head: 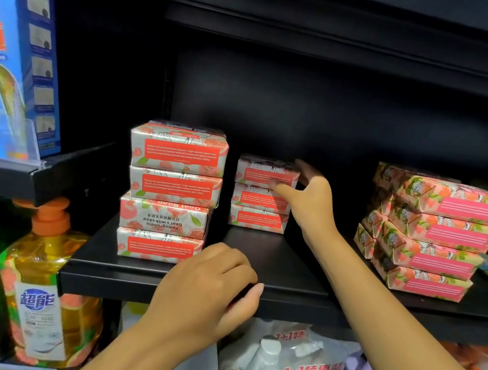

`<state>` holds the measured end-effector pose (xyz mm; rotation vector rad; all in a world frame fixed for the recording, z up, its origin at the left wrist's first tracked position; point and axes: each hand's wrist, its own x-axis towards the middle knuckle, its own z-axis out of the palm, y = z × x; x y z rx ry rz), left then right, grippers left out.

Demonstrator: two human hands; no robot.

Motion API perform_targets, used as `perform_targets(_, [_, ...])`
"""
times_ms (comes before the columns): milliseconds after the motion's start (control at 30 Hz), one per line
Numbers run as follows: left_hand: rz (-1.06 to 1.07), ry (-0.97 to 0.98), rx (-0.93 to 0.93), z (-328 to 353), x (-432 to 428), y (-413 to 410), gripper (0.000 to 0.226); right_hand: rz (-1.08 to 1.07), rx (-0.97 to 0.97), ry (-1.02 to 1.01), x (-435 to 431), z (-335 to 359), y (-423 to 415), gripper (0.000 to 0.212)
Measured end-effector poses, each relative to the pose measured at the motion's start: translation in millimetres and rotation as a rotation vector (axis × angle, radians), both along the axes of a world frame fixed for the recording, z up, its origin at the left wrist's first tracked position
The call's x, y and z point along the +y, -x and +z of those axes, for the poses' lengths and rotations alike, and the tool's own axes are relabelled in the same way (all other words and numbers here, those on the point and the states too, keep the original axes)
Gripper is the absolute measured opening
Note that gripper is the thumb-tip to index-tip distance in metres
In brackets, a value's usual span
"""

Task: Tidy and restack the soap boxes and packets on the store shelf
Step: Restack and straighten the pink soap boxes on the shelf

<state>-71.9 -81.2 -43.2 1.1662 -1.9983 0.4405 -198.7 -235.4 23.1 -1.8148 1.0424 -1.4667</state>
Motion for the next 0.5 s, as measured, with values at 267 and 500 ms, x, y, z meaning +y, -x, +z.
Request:
perform_targets(267, [0.002,-0.032,0.019,0.8,2.6,0.6,0.028,-0.028,0.036,0.015,3.9,1.8,0.9,0.067])
perform_targets(500, [-0.003,-0.095,0.084,3.0,4.0,-0.3,0.029,-0.1,0.299,0.071,17.1,13.2,12.0,0.059])
